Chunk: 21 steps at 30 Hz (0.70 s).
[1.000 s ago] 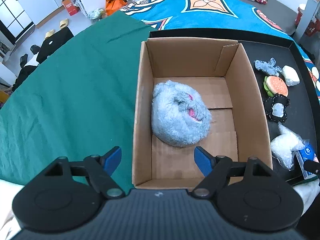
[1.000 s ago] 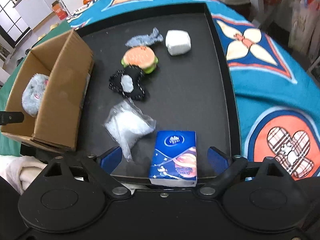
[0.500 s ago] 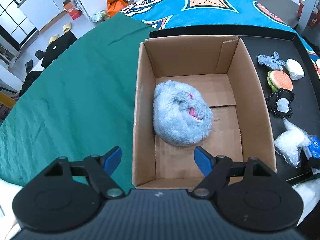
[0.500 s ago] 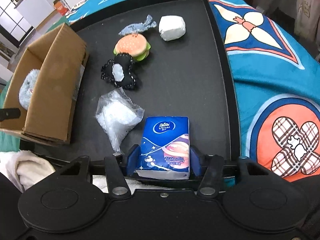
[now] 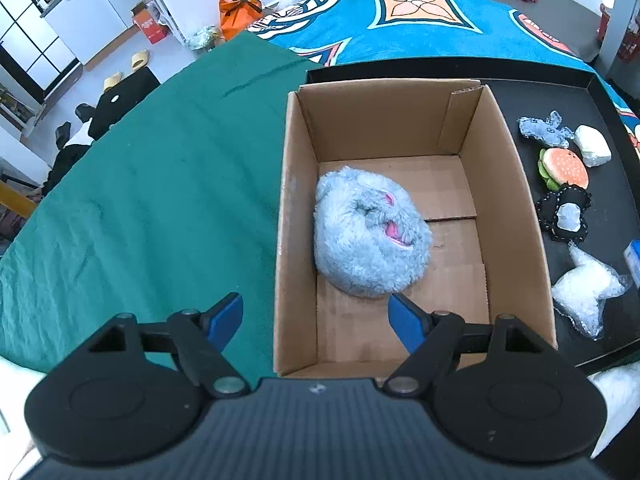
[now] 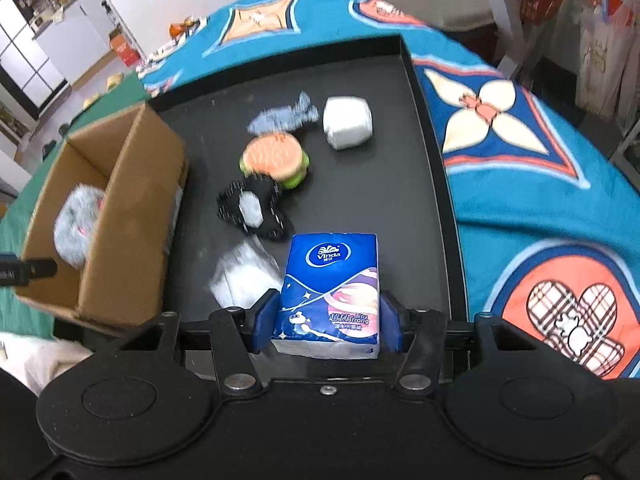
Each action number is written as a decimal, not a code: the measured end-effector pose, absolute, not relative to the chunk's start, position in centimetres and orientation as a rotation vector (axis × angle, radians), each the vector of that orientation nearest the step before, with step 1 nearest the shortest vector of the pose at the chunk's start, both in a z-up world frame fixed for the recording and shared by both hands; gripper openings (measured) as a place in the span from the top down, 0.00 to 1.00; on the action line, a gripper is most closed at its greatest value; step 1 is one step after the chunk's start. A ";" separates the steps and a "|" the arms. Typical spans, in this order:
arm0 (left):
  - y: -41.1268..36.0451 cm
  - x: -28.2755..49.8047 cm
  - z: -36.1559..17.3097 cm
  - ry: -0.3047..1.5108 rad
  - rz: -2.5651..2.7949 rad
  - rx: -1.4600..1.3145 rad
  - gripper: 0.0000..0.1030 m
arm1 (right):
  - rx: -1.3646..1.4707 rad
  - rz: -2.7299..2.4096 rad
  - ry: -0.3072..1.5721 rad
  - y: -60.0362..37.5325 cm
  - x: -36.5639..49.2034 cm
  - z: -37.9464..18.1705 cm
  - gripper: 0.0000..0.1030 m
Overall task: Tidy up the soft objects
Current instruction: 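Carry the tissue pack with the right gripper into the box and release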
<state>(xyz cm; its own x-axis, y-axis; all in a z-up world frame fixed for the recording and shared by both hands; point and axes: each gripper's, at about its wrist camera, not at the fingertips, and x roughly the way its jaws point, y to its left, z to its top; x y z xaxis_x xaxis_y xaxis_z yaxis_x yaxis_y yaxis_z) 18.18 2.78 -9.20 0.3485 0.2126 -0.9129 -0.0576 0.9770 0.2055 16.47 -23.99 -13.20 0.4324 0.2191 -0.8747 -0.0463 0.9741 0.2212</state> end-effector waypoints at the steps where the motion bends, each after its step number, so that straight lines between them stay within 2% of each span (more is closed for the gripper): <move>1: 2.8 18.1 -9.2 1.201 0.176 0.147 0.24 | 0.180 0.168 1.102 -23.9 16.6 -13.0 0.50; 21: 4.5 18.3 -9.5 1.206 0.199 0.083 0.36 | 0.137 0.270 0.980 -18.0 18.4 -8.4 0.50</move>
<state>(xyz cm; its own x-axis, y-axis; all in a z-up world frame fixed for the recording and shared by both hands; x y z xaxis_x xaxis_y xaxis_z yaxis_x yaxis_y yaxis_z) 18.32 4.46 -9.49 0.3421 0.1973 -0.9187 -0.1089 0.9794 0.1698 18.35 -18.04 -8.44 0.5273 0.2861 -0.8001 -0.1636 0.9582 0.2348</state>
